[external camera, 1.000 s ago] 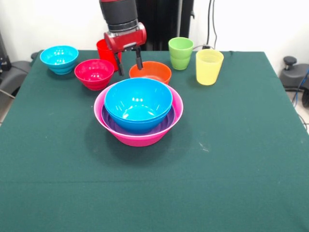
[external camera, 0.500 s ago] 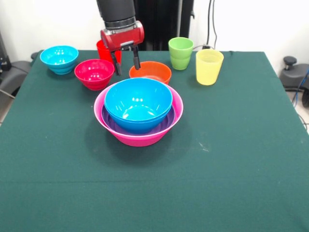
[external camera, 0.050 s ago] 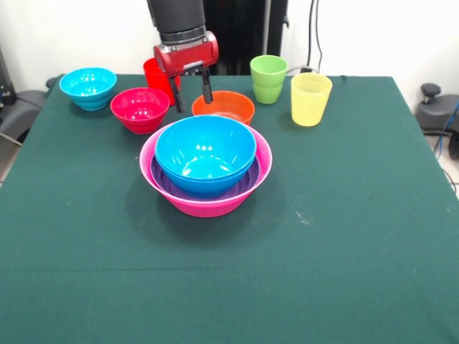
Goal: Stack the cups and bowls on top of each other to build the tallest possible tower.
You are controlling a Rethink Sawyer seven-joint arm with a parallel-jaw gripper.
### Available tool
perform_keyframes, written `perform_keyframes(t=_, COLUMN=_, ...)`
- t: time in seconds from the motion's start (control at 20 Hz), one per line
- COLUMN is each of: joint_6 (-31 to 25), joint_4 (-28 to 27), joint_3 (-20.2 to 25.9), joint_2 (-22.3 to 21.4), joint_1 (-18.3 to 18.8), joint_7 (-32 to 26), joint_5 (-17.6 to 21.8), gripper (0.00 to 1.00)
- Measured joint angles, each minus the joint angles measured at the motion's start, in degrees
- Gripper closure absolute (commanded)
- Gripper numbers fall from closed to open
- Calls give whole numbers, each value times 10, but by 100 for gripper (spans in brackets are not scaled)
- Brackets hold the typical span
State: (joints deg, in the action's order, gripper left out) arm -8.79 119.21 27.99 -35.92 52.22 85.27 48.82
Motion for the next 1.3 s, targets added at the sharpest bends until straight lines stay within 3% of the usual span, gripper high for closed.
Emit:
perform_keyframes(t=0.5, joint_6=0, joint_4=-2, joint_3=0, joint_2=18, joint_1=2, joint_7=0, joint_5=0, gripper=0)
perform_keyframes(t=1.3, joint_6=0, joint_4=-4, joint_3=0, joint_2=62, joint_1=34, joint_7=0, joint_5=39, gripper=0)
